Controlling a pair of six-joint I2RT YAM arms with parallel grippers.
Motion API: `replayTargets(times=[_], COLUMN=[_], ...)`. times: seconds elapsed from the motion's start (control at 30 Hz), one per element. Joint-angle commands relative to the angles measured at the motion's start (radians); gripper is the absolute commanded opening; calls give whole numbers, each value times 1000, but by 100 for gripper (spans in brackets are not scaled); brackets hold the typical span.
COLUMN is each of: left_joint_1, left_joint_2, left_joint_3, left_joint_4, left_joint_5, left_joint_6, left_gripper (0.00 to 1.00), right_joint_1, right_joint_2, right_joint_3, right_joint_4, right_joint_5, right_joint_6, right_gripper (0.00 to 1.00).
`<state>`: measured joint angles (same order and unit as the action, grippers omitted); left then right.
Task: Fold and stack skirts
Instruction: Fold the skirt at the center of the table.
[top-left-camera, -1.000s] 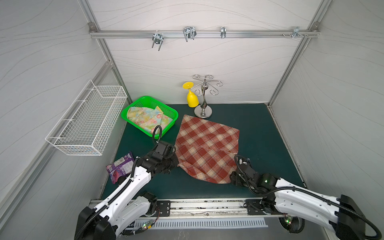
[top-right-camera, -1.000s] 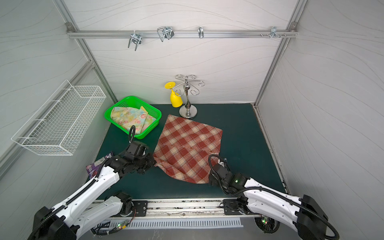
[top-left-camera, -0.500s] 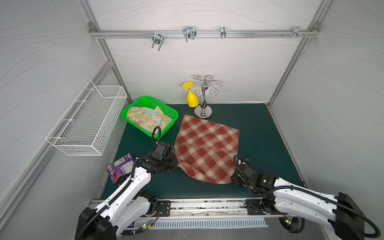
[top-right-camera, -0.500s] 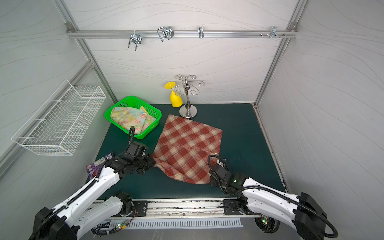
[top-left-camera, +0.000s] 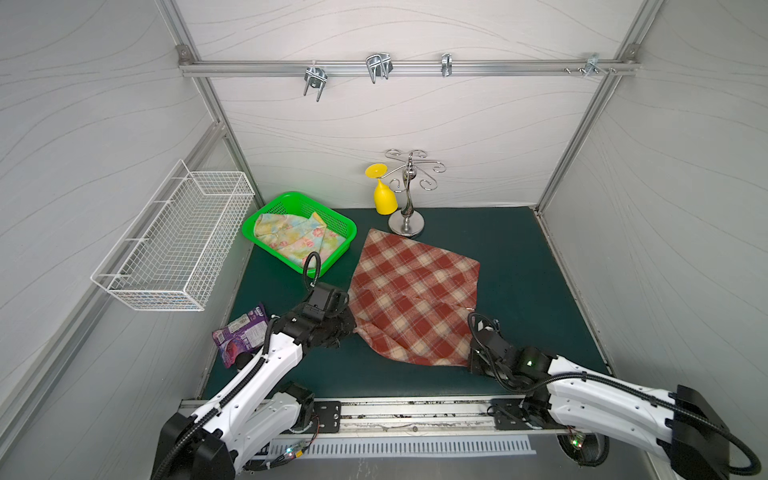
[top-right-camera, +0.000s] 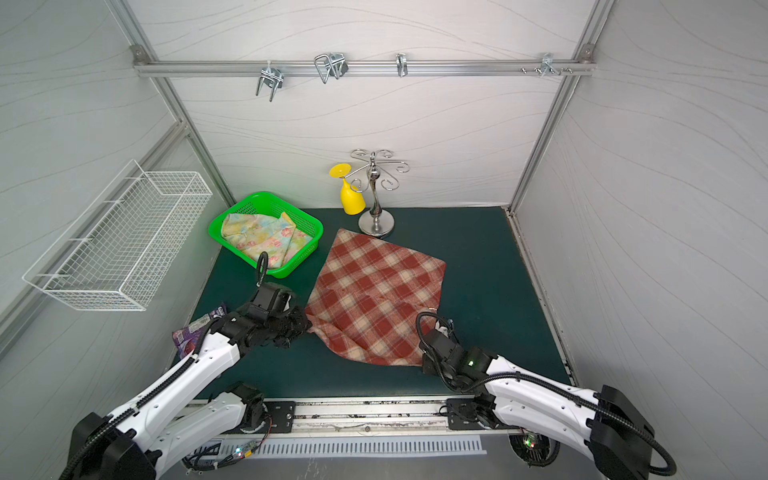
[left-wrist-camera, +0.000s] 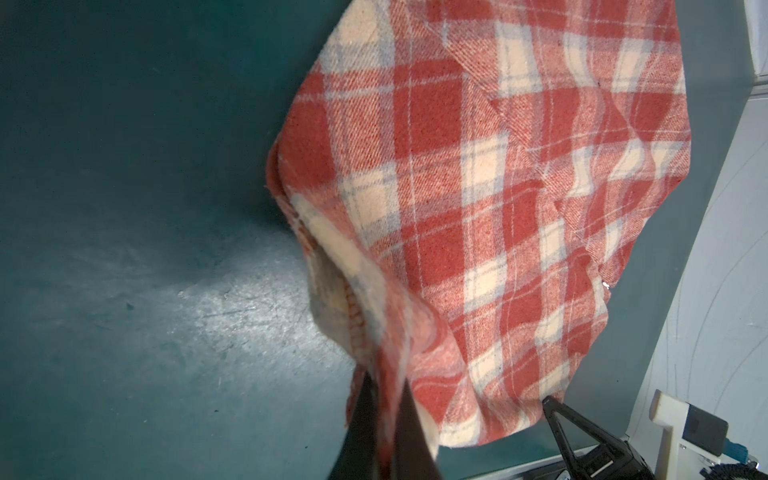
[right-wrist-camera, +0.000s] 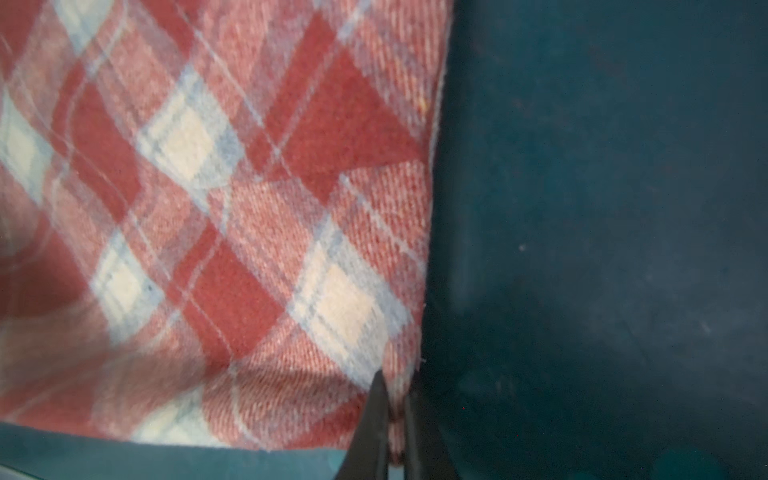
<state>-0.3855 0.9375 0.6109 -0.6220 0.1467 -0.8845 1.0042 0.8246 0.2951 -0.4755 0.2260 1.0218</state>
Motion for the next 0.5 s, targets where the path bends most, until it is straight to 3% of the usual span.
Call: replayTargets(times=[0.0, 0.27, 0.47], left_joint_1=[10, 17, 20], left_joint_2=[-28, -126, -226], left_joint_3=[23, 50, 98], left_joint_4=[-18, -116, -231], left_joint_5=[-13, -26, -68], left_joint_6=[19, 37, 45], left_gripper=[2, 2, 2], right_joint_1=[27, 162, 335], right_joint_2=[-1, -60, -26], right_joint_3=[4, 127, 206], right_joint_4=[-25, -161, -211], right_joint_5=[-12, 83, 180], right_joint_6=[11, 56, 147], right_gripper=[0, 0, 0])
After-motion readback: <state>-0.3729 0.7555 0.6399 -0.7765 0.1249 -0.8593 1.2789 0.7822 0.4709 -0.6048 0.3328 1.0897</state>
